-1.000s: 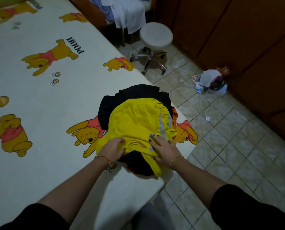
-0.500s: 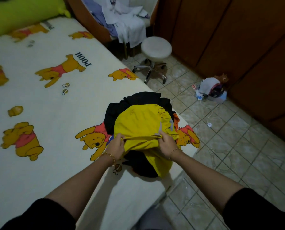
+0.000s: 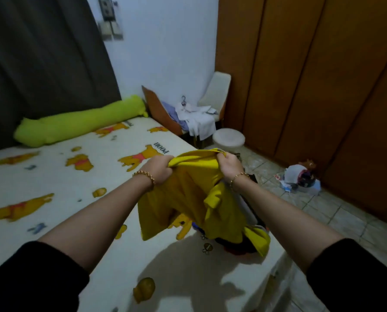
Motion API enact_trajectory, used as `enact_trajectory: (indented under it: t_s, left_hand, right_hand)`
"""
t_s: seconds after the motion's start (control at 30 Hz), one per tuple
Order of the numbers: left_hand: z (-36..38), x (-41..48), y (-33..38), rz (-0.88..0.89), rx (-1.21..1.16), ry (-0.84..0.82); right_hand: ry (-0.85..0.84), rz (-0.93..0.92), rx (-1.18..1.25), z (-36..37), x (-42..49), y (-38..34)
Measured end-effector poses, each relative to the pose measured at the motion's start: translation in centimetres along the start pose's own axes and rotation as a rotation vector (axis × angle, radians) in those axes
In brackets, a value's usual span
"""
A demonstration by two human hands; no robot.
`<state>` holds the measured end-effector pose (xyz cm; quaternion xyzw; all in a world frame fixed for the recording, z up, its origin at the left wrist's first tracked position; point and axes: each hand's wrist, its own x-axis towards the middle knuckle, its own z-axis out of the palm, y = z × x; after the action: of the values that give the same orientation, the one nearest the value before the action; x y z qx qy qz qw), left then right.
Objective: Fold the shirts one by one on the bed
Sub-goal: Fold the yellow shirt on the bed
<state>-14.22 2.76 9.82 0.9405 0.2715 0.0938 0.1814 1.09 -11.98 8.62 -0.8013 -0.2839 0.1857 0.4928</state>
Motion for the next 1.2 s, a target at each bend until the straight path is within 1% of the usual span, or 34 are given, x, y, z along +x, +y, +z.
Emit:
enact_trajectory:
  t_s: [0.07,0.17,0.2,0.27,0.33,0.4,0.47,0.53,0.57,0.63,0.67,0.77,0.83,0.9,0.97,1.03,1.07,1.13,1.2]
  left_hand:
    - [-3.8,-2.4,-0.2,-0.007,-0.079,0.11]
    - [-9.0,-6.0,-0.1,0.014,-0.195,0.276]
    - [-10.4,-6.7,0.3,0.016,-0.222,0.3]
    - [-13.5,-8.6,1.2,0.036,-0.247,0.339]
    - [-15.9,-10.5,2.1,0.06,-0.261,0.377]
    - [-17.7,-12.4,2.3,0.058,-0.264,0.438]
    - [-18.8,-14.6,1.7,0.04,-0.288,0.487]
    - [-19.6,-17.0,0.8,0.007,-0.34,0.487]
    - [-19.8,-18.2,0.5,-0.01,-0.404,0.476]
    - [-19.7,-20.5,-0.1,-0.055,-0.573,0.473]
    - [-19.2,-21.4,-0.4,-0.084,-0.596,0.456]
    - [-17.9,-23.7,-1.7,-0.116,-0.528,0.398]
    - [-18.1,-25.4,-1.7,-0.173,-0.484,0.447]
    - [-19.1,-27.2,-1.2,-0.211,-0.497,0.515]
    - [-20.2,-28.6,-0.7,-0.243,-0.571,0.586]
    - [-21.2,-29.8,-0.9,-0.362,-0.729,0.652]
    - [-21.7,-30.3,-1.1,-0.422,-0.764,0.667]
    - [-22.6,-31.3,-1.4,-0.486,-0.765,0.654]
    - [-23.5,-32.7,-1.2,-0.501,-0.745,0.672]
  right_hand:
    - [-0.069,-0.027,0.056,1.2,-2.2,-3.3]
    - [-0.257,-0.09,0.117,2.9,-5.8,-7.5]
    - [-0.322,-0.105,0.106,3.4,-6.7,-8.2]
    - [-0.449,-0.119,0.021,4.8,-8.7,-10.3]
    - [-0.534,-0.155,-0.156,6.2,-10.3,-12.6]
    - [-0.504,-0.301,-0.234,7.1,-11.9,-15.5]
    - [-0.409,-0.433,-0.253,7.4,-13.8,-19.0]
    - [-0.304,-0.501,-0.294,7.3,-15.2,-22.4]
    - [-0.279,-0.518,-0.267,7.3,-15.7,-23.9]
    - [-0.267,-0.552,-0.114,7.2,-16.9,-26.9]
    - [-0.26,-0.558,-0.02,7.0,-17.5,-28.3]
    - [-0.197,-0.568,0.224,6.2,-19.7,-32.2]
    - [-0.129,-0.584,0.301,5.9,-20.7,-34.0]
    - [-0.111,-0.614,0.231,5.8,-21.4,-34.3]
    - [-0.171,-0.616,0.078,6.0,-22.6,-33.3]
    - [-0.238,-0.628,-0.052,6.2,-24.6,-31.6]
    - [-0.248,-0.669,-0.103,6.3,-25.5,-30.7]
    - [-0.221,-0.765,-0.181,6.5,-27.4,-28.7]
    - [-0.143,-0.866,-0.221,6.7,-29.4,-27.1]
